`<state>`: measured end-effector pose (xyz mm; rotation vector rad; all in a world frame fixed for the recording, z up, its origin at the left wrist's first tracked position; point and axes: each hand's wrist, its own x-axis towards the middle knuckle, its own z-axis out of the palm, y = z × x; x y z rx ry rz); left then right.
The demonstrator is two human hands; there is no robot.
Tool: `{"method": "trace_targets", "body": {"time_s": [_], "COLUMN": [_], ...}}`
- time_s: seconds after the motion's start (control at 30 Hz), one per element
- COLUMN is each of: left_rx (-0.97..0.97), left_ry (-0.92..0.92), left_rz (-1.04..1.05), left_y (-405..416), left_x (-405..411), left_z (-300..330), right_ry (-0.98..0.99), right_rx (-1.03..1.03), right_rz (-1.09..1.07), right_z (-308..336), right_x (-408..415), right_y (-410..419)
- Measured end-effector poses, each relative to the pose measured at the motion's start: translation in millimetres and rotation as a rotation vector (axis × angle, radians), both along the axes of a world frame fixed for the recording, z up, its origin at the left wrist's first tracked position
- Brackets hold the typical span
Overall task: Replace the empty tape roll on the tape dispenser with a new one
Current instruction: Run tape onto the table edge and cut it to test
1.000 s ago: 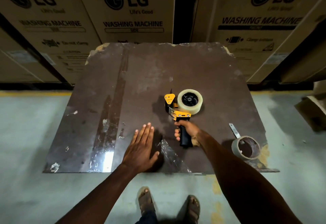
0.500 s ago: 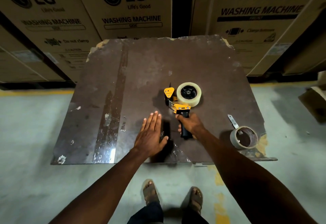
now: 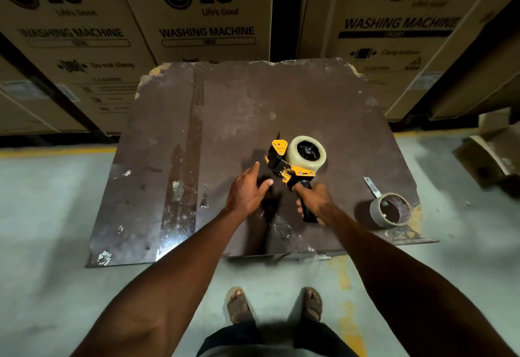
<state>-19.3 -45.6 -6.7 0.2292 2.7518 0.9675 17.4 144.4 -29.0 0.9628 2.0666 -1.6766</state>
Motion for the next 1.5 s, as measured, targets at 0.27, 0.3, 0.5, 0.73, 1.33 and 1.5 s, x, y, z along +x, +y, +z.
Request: {"method": "trace_targets", "body": {"time_s": [0.27, 0.3, 0.5, 0.73, 1.33, 1.5], "left_rx": [0.157, 0.158, 0.149, 0.079, 0.273, 0.37], "left_ry": [-0.086, -0.102, -0.052, 0.056, 0.012, -0.088], "left_rz": [0.132, 0.148, 0.28, 0.234, 0.215, 0.209], "left_y": [27.7, 30.2, 42.3, 43.2, 32.7, 31.5], "left_x": [-22.5, -23.5, -20.9, -15.9, -19.5, -14.2], "left_z": [6.0, 0.8, -12.5, -9.1, -20.0, -24.7], "right_ry": [-0.04, -0.036, -0.029, -0.041, -0.056, -0.055], "right_rx": [0.018, 0.012, -0.035, -0.042, -0.025, -0.014], "right_rz": [0.048, 0.05, 0.058, 0.074, 0.078, 0.072], "right_z": [-0.2, 0.8, 1.1, -1.2, 3.9, 4.9], "right_x": [10.0, 10.0, 8.6, 7.1, 13.0, 13.4], "right_y": [8.7, 8.9, 10.0, 13.4, 14.3, 11.9]}}
